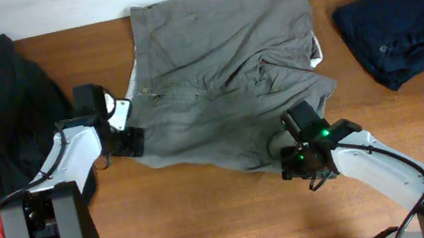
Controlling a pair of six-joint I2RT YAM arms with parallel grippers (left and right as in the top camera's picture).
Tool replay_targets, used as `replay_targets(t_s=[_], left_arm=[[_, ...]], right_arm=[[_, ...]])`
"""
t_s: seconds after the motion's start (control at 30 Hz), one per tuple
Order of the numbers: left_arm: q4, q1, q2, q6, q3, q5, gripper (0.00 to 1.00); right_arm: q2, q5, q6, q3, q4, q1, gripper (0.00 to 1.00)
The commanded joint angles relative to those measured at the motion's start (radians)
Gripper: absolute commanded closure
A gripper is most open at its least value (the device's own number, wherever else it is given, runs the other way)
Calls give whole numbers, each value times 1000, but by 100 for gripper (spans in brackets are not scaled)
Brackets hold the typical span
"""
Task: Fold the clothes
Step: 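Grasp the shorts' left edge and bottom with both grippers to fold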
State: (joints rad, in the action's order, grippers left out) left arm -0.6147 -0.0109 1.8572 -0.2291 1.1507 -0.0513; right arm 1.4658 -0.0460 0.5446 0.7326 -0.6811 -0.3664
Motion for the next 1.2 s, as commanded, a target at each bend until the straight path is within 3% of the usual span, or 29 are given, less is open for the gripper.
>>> replay_targets(t_s=[0.0,0.07,0.13,0.17,0.2,0.23,0.27,0.43,0.67,1.17], left_arm=[[-43,-2,-4,83,-8,-76,24],[-62,-2,-4,83,-8,-137,33],[-69,-2,-4,83,-8,-188,54],[-72,-2,-4,83,-8,-210,71],[-75,-2,-4,83,-8,-221,79],[-83,-2,-4,86,-8,-223,99],[-90,-2,-4,86,-8,-222,99],[-141,13,-34,86,7,-190,99],[-185,34,-247,130,13,-162,99],[-296,34,-794,297,13,60,99]], right_arm=[[7,29,14,-5,12,-5,37],[12,29,14,-5,21,-5,41],[23,29,14,-5,31,-5,51],[30,29,14,-5,32,-5,65],[30,29,14,-5,32,-5,70],[29,37,14,-5,32,-4,88],[28,40,14,-2,29,3,96],[-15,40,-31,63,-120,135,96],[-206,-36,-174,216,-409,336,96],[-502,-24,-174,399,-700,335,96]])
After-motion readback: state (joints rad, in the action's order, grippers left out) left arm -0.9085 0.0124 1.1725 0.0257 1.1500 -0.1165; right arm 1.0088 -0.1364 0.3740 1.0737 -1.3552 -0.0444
